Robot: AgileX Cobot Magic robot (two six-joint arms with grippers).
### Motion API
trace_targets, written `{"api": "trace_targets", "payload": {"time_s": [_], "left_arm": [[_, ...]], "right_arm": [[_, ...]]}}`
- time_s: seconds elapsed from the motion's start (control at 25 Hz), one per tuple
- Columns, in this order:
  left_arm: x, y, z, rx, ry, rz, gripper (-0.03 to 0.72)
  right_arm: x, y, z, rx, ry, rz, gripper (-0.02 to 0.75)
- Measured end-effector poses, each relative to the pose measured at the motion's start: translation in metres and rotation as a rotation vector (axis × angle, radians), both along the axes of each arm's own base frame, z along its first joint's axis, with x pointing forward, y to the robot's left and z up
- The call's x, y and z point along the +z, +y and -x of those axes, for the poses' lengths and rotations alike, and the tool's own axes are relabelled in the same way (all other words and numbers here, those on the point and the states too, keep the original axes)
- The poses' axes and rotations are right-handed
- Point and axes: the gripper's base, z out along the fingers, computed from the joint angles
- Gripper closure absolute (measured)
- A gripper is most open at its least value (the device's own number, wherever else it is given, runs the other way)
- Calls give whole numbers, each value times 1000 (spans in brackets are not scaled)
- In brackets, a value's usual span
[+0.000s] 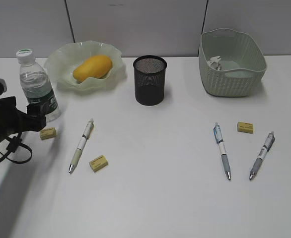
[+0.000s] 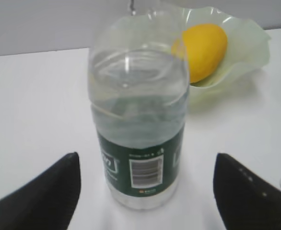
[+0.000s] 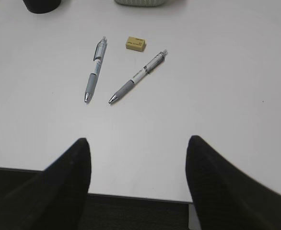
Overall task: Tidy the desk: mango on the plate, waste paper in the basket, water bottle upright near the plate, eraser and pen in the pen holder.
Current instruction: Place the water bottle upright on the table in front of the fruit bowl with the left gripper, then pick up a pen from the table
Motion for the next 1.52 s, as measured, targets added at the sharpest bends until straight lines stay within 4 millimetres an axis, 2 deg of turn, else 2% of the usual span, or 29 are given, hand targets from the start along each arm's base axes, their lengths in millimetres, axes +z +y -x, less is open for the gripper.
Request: {"api": "trace_targets", "payload": {"time_s": [0.12,0.32,0.64,0.8,0.92,1.12,1.32,1.52], "left_arm": [[17,-1,7,-25,66,-6,28],[65,1,23,-40,140,-7,38],[147,6,57,-60,378,-47,94],[174,10,77,-66,553,-72,104],[181,12,93,-72,723,-98,109],[180,15,118,-83,963,-122,135],[184,18,134,-90,959,-110,153],[179,23,168,-102,858,-66,155]], "right_arm": [[0,0,0,0,0,0,243],[0,0,0,0,0,0,243],[0,0,0,0,0,0,243],[0,0,0,0,0,0,243],[0,0,0,0,0,0,243],[0,0,0,0,0,0,243],[0,0,0,0,0,0,243],[0,0,0,0,0,0,243]]}}
